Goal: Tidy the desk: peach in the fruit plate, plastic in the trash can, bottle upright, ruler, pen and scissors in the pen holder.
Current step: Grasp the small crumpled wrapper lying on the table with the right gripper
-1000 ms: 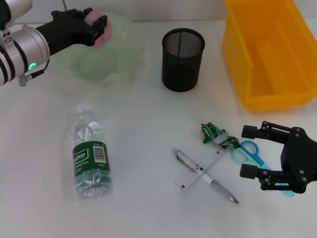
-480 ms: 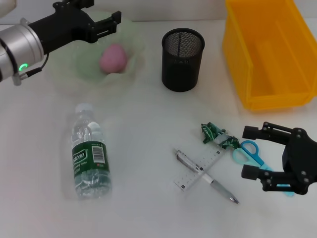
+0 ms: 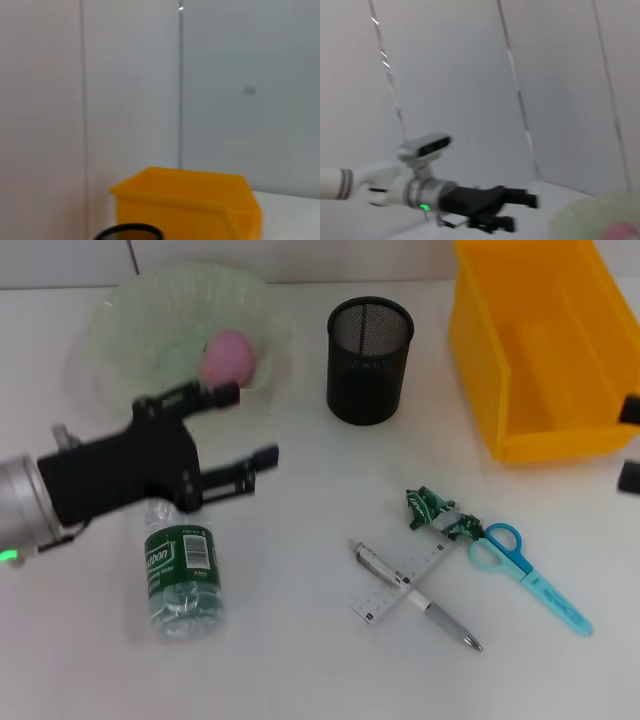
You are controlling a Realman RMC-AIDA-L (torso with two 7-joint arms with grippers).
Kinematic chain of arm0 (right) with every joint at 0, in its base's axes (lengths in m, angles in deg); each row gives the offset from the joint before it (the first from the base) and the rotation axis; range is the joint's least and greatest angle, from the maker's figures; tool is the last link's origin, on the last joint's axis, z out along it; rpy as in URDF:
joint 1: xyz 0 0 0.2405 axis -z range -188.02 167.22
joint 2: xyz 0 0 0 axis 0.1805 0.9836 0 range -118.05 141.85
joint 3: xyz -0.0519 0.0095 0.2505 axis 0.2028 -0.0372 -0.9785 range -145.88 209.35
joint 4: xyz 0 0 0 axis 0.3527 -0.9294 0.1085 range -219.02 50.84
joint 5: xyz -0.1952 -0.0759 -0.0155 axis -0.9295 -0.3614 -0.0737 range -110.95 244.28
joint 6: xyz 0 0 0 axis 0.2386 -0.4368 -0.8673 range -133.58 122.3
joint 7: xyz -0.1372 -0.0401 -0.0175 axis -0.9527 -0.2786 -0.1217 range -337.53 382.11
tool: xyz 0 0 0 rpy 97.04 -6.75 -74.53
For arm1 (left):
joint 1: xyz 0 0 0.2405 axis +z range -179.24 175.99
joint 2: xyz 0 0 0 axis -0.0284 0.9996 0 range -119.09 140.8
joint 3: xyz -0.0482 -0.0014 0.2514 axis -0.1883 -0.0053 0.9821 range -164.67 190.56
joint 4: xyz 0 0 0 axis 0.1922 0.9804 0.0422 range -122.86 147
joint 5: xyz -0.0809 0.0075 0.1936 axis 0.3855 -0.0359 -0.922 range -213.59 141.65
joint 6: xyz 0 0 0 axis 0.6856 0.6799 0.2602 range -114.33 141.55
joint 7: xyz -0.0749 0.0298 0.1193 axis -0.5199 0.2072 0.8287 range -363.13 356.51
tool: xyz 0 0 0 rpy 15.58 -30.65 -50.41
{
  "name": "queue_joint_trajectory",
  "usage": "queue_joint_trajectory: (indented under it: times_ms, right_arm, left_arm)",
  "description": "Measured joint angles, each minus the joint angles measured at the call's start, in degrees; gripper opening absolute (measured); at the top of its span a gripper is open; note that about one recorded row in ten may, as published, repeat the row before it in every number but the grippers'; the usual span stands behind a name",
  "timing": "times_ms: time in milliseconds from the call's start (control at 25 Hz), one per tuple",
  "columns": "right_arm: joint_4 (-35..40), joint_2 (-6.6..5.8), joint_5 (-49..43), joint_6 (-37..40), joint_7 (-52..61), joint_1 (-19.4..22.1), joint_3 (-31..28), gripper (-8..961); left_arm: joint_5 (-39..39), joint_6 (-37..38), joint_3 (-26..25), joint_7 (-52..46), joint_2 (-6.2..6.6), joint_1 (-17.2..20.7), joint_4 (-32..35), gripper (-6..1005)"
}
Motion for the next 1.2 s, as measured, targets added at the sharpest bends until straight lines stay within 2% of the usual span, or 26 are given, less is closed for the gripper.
queue_joint_trajectory:
  times_ms: [120, 240, 360, 440, 600, 840, 1000, 1200]
  right_arm:
    - [15.5, -0.28, -1.1, -0.1, 15.3, -0.8, 2.2, 834]
    - [29.0, -0.7, -7.9, -0.5, 29.0, -3.0, 8.4, 834]
    - [37.0, -0.72, -17.2, -0.4, 39.6, -6.1, 16.6, 835]
    - [39.0, -0.5, -23.1, -1.1, 45.7, -8.1, 21.5, 834]
    - [36.7, -0.16, -32.3, -3.4, 54.1, -13.1, 31.4, 833]
    - [25.3, 0.0, -36.6, -15.8, 56.9, -16.5, 44.9, 831]
    - [17.4, 0.0, -36.8, -23.6, 56.9, -18.5, 50.5, 830]
    - [9.3, 0.0, -37.3, -29.5, 56.9, -21.4, 55.4, 829]
  left_arm:
    - [-0.2, 1.9, 0.0, 0.9, 0.1, 0.2, -1.6, 807]
    - [-2.2, 6.4, 0.0, 1.6, 0.2, 0.5, -4.2, 807]
    - [-2.9, 6.8, 0.0, 2.4, 0.03, 0.8, -4.5, 807]
    - [-3.0, 6.8, 0.0, 2.9, -0.03, 0.8, -4.8, 807]
    - [-3.0, 6.5, 0.0, 3.0, -0.05, 0.4, -5.2, 806]
    - [-3.1, 6.5, 0.0, 3.0, -0.05, 0.2, -5.6, 806]
    - [-3.1, 6.5, 0.0, 3.0, -0.05, 0.2, -5.6, 806]
    - [-3.2, 6.5, 0.0, 3.0, -0.05, 0.0, -5.7, 805]
